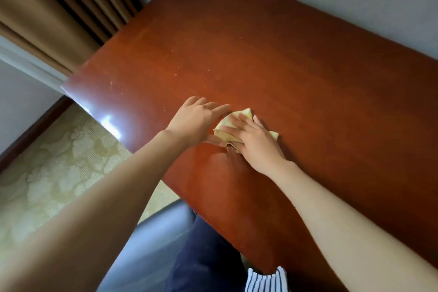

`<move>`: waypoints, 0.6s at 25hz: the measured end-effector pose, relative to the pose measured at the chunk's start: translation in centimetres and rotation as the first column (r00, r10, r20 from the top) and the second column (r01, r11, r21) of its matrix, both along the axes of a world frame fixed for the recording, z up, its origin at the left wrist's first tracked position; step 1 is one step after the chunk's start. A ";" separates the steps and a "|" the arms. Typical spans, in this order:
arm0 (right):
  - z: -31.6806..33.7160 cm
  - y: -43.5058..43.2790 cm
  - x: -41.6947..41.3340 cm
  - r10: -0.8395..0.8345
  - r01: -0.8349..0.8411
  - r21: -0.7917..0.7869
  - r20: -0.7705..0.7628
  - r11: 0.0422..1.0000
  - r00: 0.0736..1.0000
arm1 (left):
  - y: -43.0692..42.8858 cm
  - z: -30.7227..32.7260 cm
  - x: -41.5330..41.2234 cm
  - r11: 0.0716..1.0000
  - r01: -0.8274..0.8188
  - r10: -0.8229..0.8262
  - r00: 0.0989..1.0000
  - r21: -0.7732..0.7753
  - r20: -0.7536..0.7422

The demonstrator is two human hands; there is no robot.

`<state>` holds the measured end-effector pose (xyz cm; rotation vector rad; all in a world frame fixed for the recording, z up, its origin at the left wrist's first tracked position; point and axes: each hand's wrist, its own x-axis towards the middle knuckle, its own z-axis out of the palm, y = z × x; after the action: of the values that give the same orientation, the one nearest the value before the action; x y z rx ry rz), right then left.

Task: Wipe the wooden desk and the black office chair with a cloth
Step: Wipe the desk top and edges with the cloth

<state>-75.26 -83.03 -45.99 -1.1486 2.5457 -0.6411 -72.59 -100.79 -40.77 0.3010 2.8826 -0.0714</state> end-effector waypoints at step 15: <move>0.1 -11.1 -14.9 -0.522 0.522 0.006 -0.001 0.853 0.853 | -14.0 -2.3 -12.9 0.984 0.059 -0.082 0.988 0.166 0.135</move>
<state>-90.13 -94.08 -45.85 -0.4287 2.8676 -0.7447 -85.45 -114.80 -43.10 0.4202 2.7413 0.1665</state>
